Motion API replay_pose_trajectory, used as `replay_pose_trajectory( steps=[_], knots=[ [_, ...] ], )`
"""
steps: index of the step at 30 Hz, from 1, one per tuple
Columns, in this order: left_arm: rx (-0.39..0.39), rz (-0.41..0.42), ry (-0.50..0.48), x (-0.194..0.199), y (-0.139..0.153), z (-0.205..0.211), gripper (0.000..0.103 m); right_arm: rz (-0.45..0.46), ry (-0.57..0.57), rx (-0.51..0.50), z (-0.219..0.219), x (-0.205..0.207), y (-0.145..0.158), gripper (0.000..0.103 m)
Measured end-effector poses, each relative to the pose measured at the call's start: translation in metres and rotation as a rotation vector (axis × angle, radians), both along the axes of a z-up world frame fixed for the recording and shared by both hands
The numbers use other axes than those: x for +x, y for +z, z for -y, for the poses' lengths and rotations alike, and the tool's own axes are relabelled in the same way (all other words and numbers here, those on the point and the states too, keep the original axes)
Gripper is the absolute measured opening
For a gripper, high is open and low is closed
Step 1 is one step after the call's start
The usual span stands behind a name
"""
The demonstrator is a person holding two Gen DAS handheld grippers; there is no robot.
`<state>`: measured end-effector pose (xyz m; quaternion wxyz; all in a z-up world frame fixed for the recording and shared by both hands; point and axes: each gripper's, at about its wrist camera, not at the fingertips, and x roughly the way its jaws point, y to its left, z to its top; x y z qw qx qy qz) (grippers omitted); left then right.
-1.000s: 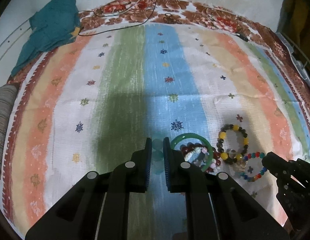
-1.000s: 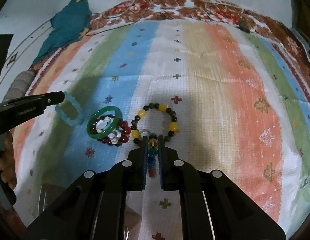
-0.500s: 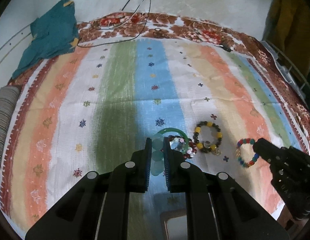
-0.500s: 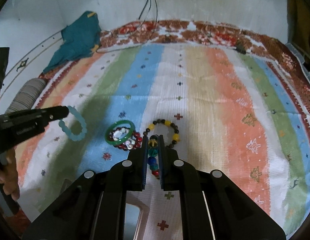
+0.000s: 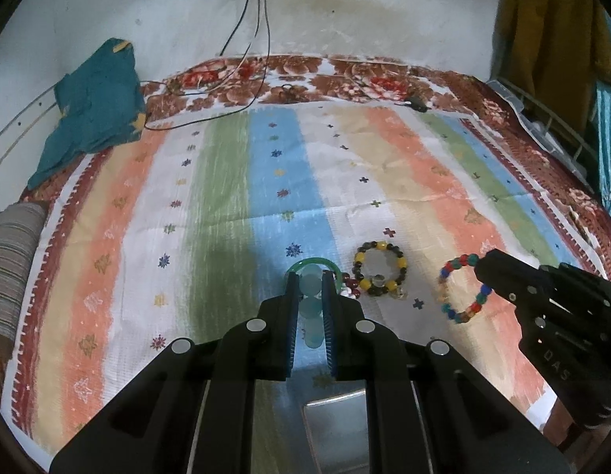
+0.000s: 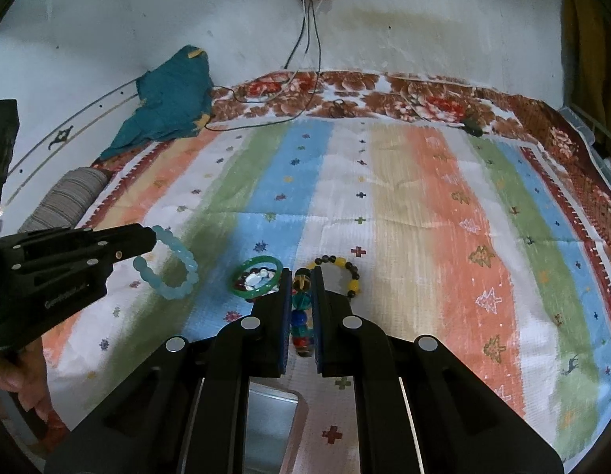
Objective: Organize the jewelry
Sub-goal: 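Carry both bracelets over the silver tin and open both tools to drop them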
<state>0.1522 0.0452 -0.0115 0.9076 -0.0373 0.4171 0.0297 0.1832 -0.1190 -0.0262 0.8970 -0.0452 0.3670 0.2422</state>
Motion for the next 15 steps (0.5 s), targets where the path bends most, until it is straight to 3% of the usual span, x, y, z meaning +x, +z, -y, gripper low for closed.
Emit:
replay_pose_trajectory(
  steps=[15],
  knots=[
    [0.005, 0.038, -0.062, -0.041, 0.013, 0.018, 0.011, 0.003, 0.056, 0.011, -0.003, -0.039, 0.004, 0.011]
  ],
)
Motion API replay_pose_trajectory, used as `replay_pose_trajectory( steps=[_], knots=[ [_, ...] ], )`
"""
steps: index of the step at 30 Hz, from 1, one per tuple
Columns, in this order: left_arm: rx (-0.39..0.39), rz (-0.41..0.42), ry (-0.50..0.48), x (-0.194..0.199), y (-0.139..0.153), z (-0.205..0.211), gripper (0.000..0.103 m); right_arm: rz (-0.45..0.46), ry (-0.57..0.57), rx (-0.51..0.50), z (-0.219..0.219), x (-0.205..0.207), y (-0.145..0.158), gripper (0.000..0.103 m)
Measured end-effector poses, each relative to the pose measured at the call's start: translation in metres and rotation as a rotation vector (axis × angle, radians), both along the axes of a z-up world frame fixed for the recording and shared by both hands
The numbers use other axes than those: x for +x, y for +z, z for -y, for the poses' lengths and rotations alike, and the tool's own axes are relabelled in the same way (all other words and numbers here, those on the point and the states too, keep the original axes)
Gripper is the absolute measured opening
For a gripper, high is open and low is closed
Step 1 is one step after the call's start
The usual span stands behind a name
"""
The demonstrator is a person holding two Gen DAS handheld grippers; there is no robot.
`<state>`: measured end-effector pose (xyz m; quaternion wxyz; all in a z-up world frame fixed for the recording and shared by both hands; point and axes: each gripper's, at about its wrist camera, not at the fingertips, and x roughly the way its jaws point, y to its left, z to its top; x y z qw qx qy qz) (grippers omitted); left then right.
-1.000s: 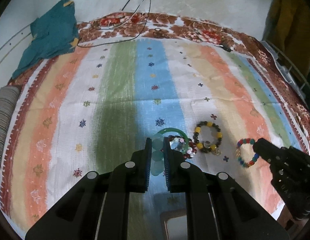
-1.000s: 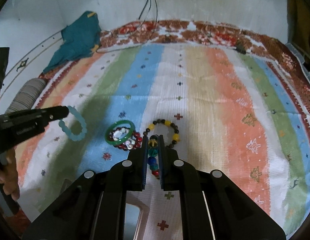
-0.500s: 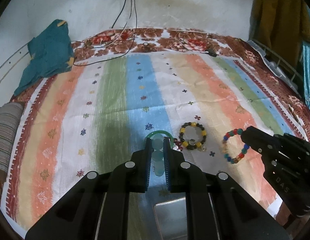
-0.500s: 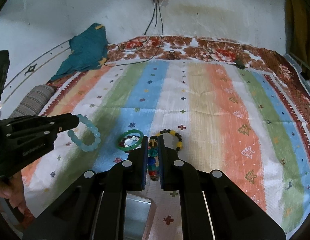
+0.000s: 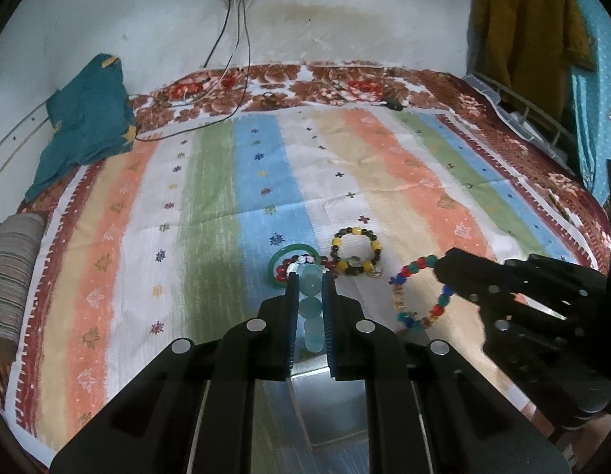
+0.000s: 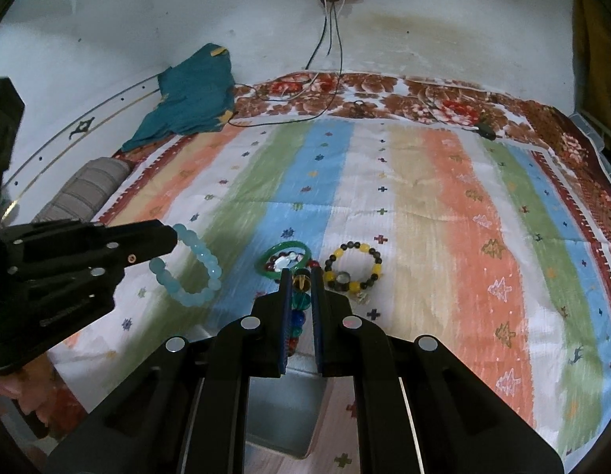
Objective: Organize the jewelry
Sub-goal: 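Carry both bracelets over the silver tin and open both tools to drop them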
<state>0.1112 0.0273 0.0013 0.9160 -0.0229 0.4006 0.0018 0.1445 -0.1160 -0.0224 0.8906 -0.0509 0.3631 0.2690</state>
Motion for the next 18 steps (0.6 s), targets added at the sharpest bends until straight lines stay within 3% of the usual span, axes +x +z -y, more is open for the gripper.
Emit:
replay_pose_trajectory(
  steps=[18],
  knots=[
    [-0.047, 0.009, -0.037, -0.038, 0.002, 0.015, 0.011, -0.033, 0.023, 0.005, 0.008, -0.032, -0.008, 0.011]
  ],
)
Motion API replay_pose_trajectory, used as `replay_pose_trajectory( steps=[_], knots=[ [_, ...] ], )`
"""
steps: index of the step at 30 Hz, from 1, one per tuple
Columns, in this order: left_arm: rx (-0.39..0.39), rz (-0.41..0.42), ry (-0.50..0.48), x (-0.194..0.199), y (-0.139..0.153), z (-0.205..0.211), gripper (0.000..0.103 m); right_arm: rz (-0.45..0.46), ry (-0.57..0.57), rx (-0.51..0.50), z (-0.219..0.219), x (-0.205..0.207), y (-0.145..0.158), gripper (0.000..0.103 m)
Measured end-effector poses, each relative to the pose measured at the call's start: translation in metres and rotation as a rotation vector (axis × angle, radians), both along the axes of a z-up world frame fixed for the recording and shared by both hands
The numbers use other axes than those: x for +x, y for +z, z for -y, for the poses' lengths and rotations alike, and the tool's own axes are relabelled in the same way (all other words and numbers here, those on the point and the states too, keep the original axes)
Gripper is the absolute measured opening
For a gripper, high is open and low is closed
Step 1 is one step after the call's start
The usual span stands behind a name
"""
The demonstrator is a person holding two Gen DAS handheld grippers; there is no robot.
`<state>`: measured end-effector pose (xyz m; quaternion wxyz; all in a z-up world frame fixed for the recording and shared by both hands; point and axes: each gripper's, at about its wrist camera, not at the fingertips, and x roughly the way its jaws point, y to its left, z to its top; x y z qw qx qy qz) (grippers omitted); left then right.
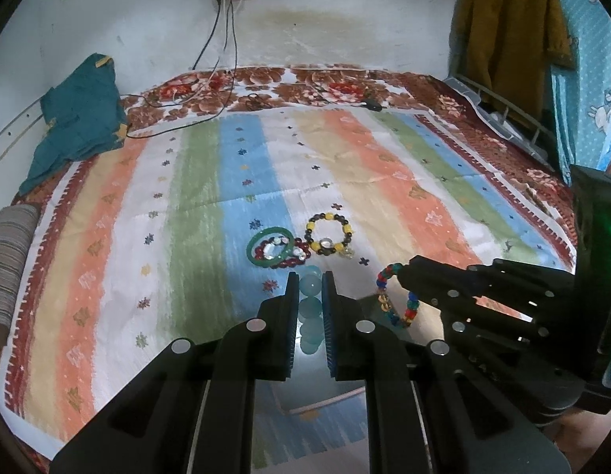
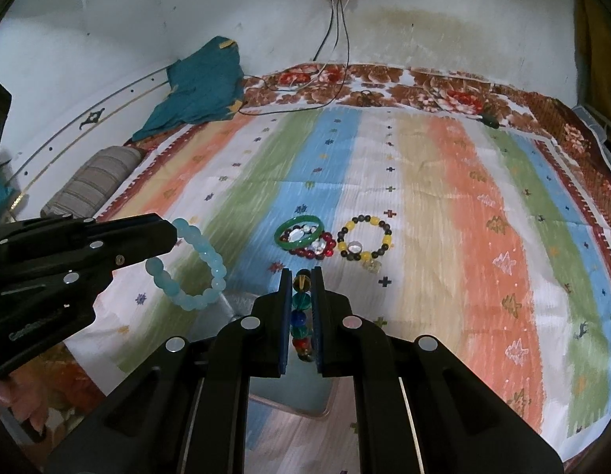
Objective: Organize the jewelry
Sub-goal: 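Carry both bracelets over the silver tin and open both tools to drop them, then move both open tools back to the remaining bracelets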
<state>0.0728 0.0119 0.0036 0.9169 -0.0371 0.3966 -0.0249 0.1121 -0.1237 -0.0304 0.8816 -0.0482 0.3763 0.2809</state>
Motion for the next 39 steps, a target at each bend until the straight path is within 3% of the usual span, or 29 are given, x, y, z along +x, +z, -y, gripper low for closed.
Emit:
replay_pose_trajectory(
  steps=[3, 5, 6, 13, 22, 24, 31, 34, 39],
  knots=[
    [-0.001, -0.015, 0.012, -0.001, -0.002, -0.002, 0.012, 0.007, -0.018, -0.017, 0.002, 0.000, 0.000, 0.014],
    [0.006, -0.010, 0.039, 0.001, -0.001, -0.007, 0.016, 0.007, -0.038, -0.021, 0.005, 0.002, 0.000, 0.037],
    [0.009, -0.008, 0.054, 0.001, -0.001, -0.009, 0.022, 0.006, -0.051, -0.019, 0.008, 0.004, 0.000, 0.039],
    [-0.014, -0.035, 0.112, 0.007, -0.005, -0.025, 0.035, -0.045, -0.097, -0.013, 0.019, 0.019, -0.007, 0.039],
    [-0.026, -0.065, 0.159, 0.016, -0.012, -0.036, 0.044, -0.046, -0.101, -0.049, 0.017, 0.025, -0.010, 0.053],
    [-0.022, -0.076, 0.176, 0.020, -0.015, -0.040, 0.052, -0.025, -0.105, -0.076, 0.016, 0.027, -0.009, 0.054],
    [0.001, -0.098, 0.200, 0.036, -0.020, -0.046, 0.053, -0.039, -0.127, -0.053, 0.025, 0.041, -0.008, 0.061],
    [0.024, -0.096, 0.194, 0.040, -0.020, -0.043, 0.059, -0.045, -0.135, -0.052, 0.025, 0.048, -0.009, 0.066],
    [0.041, -0.110, 0.184, 0.050, -0.024, -0.044, 0.059, -0.055, -0.138, -0.040, 0.023, 0.058, -0.010, 0.066]
  ],
)
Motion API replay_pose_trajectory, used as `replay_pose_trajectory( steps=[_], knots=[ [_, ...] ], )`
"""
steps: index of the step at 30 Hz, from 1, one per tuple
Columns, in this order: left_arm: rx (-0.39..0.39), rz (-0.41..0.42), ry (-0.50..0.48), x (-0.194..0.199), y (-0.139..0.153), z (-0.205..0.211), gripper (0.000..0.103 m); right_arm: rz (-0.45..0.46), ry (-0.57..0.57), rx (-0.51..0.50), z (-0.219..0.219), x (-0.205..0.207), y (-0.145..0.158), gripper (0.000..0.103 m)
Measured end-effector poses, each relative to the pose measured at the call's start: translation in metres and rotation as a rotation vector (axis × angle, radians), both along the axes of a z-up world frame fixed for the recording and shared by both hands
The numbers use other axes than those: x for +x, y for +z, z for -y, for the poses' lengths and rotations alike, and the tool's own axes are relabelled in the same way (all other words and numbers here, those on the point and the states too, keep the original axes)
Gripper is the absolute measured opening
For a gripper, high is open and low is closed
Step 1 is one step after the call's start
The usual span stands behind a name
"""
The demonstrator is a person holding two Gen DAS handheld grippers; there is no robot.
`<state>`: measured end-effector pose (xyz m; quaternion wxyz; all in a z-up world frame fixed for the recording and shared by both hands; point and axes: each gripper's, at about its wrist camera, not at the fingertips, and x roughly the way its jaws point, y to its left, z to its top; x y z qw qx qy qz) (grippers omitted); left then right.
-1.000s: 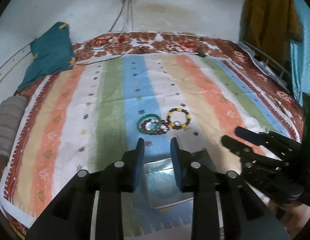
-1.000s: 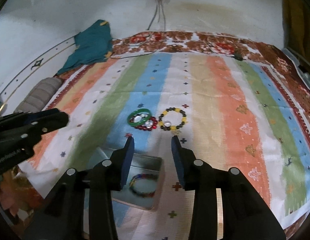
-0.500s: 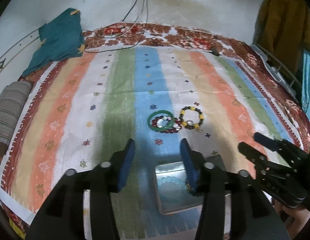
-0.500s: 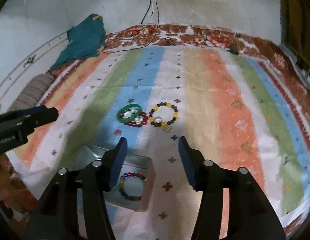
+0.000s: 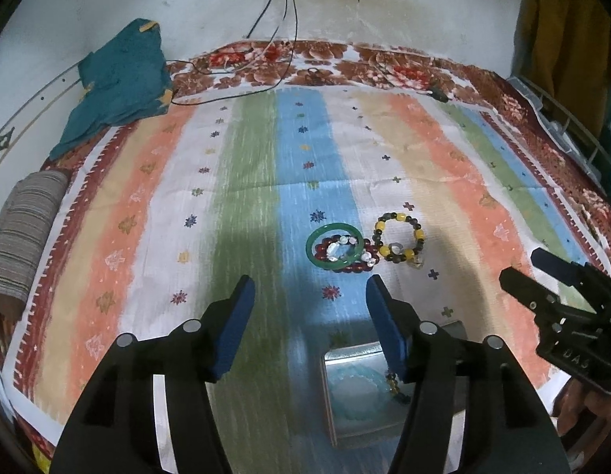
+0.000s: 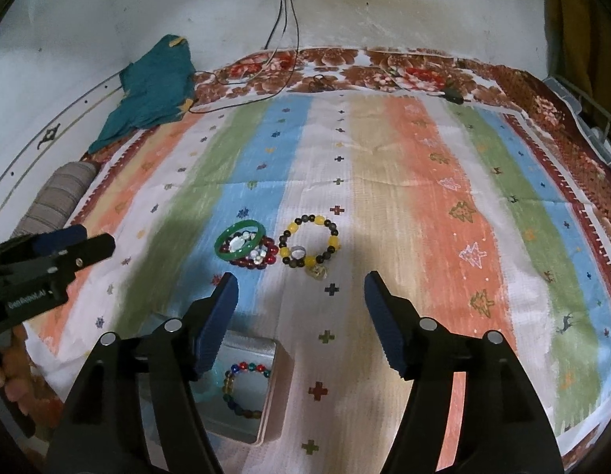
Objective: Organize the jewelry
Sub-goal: 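Move both open tools back to the remaining bracelets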
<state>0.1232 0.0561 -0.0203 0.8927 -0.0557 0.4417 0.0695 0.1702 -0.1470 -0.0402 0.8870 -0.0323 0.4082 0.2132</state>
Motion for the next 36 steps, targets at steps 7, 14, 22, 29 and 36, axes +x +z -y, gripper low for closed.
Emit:
replay_pose_trajectory(
  steps=[7, 14, 22, 29, 36],
  knots=[
    [0.001, -0.021, 0.012, 0.015, -0.007, -0.009, 0.059, -0.020, -0.029, -0.012, 0.003, 0.020, -0.007, 0.068],
    [0.007, -0.046, 0.012, 0.033, -0.016, -0.011, 0.063, -0.036, -0.029, 0.000, 0.004, 0.031, -0.009, 0.072],
    [0.013, -0.077, 0.017, 0.050, -0.028, -0.013, 0.063, -0.060, -0.035, -0.009, 0.002, 0.045, -0.018, 0.072],
    [-0.008, -0.082, 0.045, 0.062, -0.033, -0.020, 0.065, -0.066, -0.041, -0.019, 0.000, 0.054, -0.022, 0.075],
    [0.005, -0.110, 0.037, 0.076, -0.043, -0.019, 0.066, -0.064, -0.033, -0.032, -0.005, 0.064, -0.025, 0.077]
  ],
)
